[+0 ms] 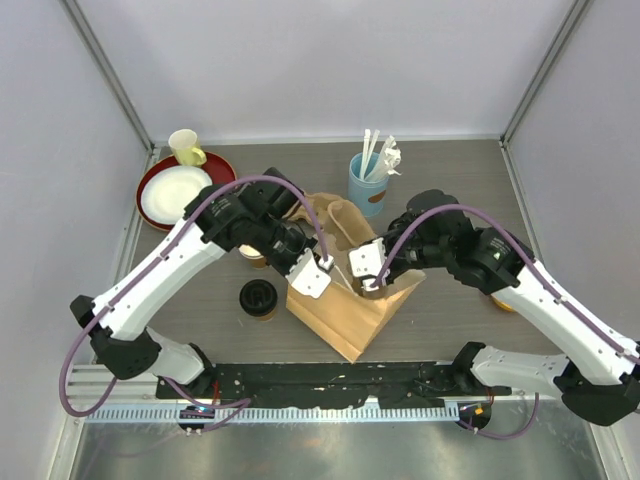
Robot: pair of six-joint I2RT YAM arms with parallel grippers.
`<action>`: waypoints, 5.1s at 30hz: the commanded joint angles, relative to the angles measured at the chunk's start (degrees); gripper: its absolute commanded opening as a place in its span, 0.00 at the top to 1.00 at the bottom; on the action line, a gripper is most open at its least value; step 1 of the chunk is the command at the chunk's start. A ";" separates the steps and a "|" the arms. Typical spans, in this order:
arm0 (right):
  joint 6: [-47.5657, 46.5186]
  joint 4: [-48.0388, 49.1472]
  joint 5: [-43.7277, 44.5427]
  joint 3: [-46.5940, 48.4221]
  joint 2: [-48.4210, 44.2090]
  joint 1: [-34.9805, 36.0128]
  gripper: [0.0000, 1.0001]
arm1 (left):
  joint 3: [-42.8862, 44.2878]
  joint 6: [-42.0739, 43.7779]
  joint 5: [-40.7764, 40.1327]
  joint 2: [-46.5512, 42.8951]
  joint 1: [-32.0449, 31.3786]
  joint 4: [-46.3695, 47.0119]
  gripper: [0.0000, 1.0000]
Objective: Pack the takeout coffee
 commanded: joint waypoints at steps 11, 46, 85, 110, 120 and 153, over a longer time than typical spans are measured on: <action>4.59 -22.08 17.06 11.61 6.83 16.67 0.99 | -5.31 -0.58 0.36 -5.22 -0.03 -8.68 1.00; 5.04 -20.41 8.65 15.21 13.18 20.21 0.99 | -16.99 0.55 -2.02 -14.18 -0.20 7.58 1.00; 2.66 -12.25 17.89 -3.05 10.82 16.69 0.99 | -14.28 -20.89 2.38 -10.67 -0.38 17.87 0.41; 1.52 -11.54 15.26 -4.38 16.08 15.20 0.99 | -11.21 -93.12 -4.89 -11.83 15.70 39.67 0.22; 1.87 -14.18 17.63 -0.95 20.30 13.97 0.99 | -4.95 -83.32 -11.58 -2.67 8.95 30.19 0.25; 4.15 -16.22 12.82 5.30 31.64 13.71 0.99 | -7.58 -77.14 -12.06 -0.57 11.92 25.95 1.00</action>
